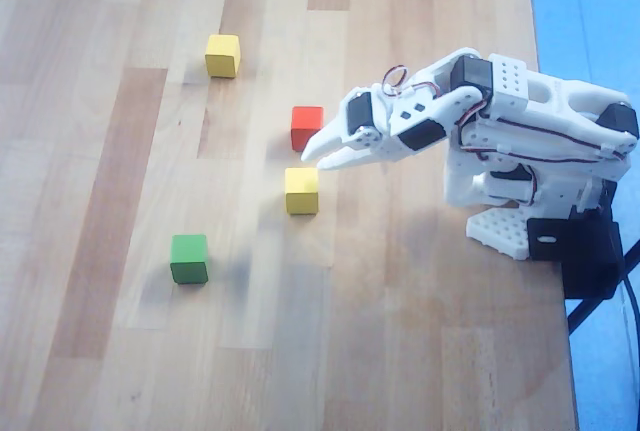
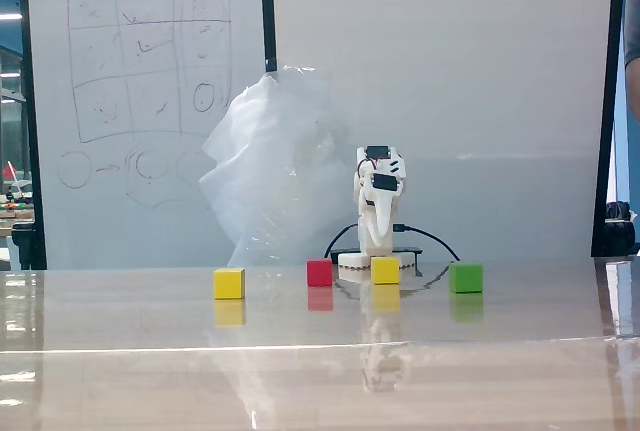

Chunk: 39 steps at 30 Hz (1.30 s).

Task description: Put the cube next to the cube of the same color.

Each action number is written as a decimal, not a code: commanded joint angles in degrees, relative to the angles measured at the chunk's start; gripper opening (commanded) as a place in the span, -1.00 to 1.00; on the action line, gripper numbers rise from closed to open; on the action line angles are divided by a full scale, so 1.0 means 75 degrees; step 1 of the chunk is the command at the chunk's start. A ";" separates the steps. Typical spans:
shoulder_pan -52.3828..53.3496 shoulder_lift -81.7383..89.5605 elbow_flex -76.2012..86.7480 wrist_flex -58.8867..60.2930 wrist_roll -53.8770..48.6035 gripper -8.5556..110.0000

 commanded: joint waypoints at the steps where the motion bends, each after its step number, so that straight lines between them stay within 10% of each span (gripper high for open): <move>1: 0.0023 0.0176 -0.0234 0.0070 0.0000 -0.75; 30: 0.0035 -0.1008 -0.0902 0.0152 -0.0059 -0.75; 39: -0.0012 -0.4523 -0.4395 0.0305 -0.0023 -0.75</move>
